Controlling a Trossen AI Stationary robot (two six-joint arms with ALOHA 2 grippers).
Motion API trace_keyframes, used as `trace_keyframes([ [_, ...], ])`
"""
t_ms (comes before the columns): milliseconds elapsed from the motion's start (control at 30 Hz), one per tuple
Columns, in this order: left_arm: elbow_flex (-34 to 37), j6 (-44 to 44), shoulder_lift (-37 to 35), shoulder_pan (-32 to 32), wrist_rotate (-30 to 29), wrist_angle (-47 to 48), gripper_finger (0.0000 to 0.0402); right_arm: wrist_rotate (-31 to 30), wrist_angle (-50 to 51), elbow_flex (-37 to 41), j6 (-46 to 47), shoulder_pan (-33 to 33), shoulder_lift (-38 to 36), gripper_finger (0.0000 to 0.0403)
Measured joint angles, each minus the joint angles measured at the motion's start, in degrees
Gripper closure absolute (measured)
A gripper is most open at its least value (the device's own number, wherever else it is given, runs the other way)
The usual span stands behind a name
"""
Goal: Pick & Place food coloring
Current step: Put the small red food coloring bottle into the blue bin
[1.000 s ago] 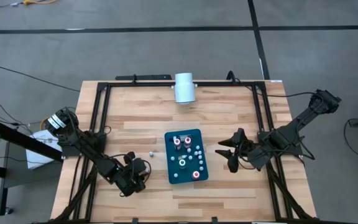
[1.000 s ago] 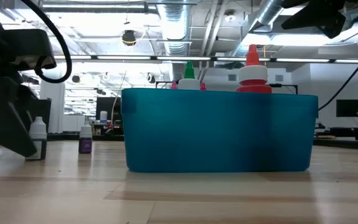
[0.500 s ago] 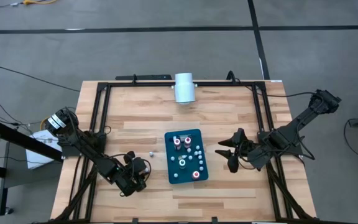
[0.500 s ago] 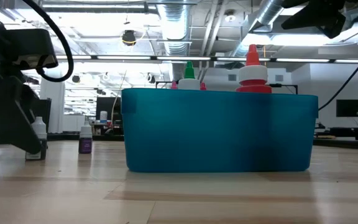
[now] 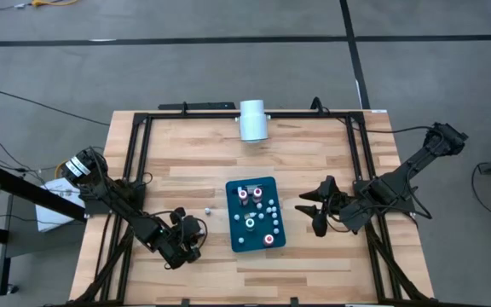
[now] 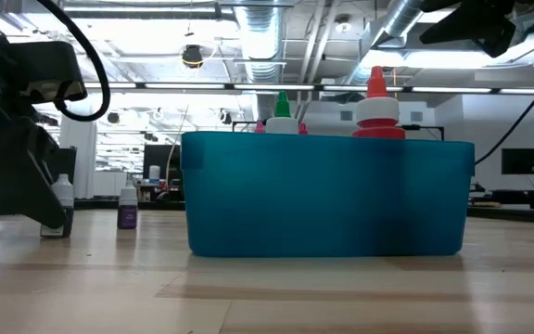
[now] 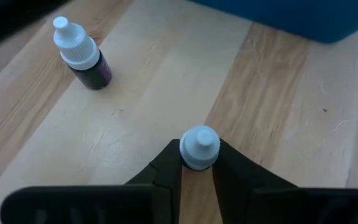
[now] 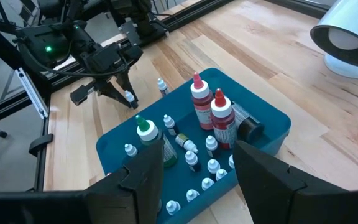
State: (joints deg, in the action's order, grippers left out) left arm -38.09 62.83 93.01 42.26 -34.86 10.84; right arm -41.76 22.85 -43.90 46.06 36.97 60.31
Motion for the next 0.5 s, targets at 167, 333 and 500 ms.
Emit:
trace_keyframes([
  [167,0.0,0.9,0.0,0.0,0.6,-0.1,0.0344,0.0,0.0,0.0,0.0,0.0,0.0,0.0221],
  [333,0.0,1.6,0.0,0.0,1.5,-1.3,0.0345,0.0,0.0,0.0,0.0,0.0,0.0,0.0221],
  [500,-1.5,1.7,-0.7,0.0,5.0,-1.1,0.0347,0.0,0.0,0.0,-0.1,0.0,0.0,0.0221],
])
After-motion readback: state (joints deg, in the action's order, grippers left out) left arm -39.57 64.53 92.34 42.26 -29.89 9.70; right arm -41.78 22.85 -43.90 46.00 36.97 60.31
